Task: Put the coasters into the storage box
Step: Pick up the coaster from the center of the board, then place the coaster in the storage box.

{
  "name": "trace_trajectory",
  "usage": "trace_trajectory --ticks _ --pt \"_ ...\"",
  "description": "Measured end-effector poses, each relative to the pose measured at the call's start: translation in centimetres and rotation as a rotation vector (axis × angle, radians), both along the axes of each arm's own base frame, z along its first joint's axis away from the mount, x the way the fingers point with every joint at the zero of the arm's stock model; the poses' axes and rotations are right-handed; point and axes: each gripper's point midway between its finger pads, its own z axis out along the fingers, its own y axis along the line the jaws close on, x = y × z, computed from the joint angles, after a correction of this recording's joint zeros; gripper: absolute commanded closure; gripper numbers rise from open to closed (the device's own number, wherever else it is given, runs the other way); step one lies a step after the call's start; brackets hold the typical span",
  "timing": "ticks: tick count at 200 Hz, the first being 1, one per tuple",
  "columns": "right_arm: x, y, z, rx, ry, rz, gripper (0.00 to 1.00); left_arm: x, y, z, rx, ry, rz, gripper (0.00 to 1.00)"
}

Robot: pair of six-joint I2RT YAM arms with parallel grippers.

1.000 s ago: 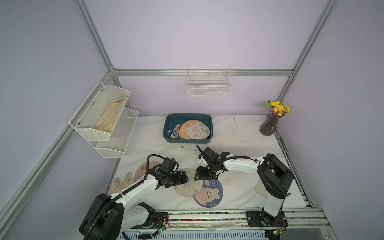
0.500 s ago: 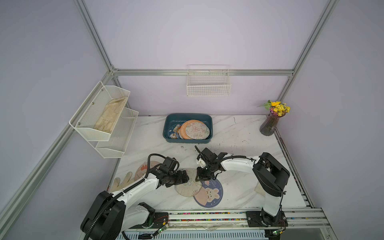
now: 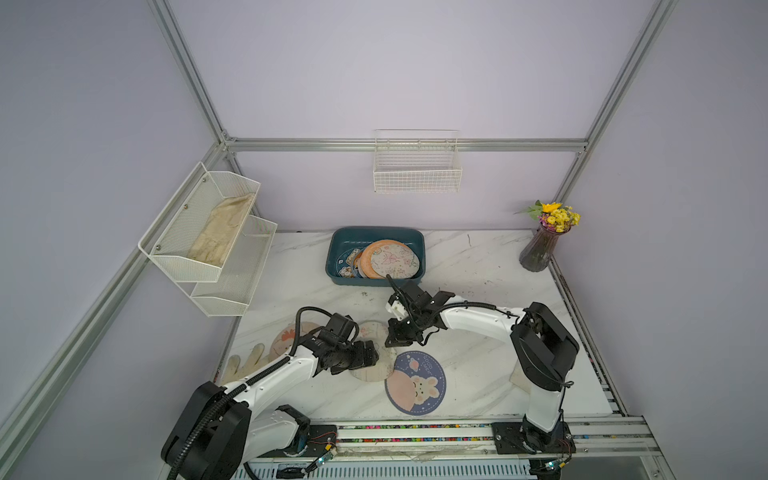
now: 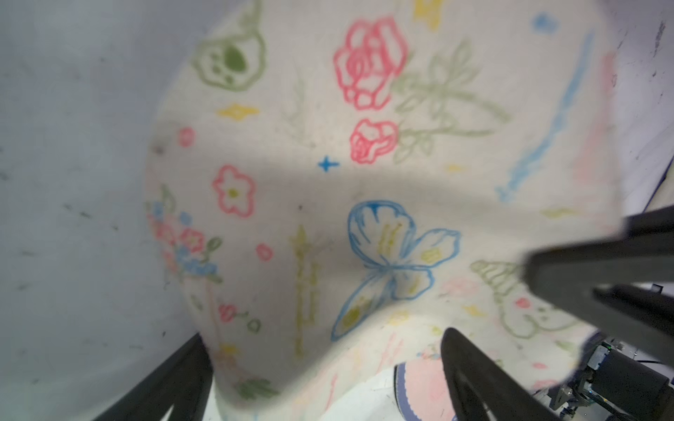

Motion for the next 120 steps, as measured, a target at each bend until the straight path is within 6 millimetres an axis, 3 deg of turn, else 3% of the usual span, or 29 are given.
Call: trace_trajectory --ticks 45,120 --pt "4.8 2.9 6.2 0.105 -0.126 0.021 1.00 -0.3 0.6 -0.1 0.029 0.010 0.009 0.05" --pt "14.4 4.9 10.1 0.190 -0.249 -0.008 1.00 -0.4 0.9 -0.2 0.055 0.034 0.009 0.05"
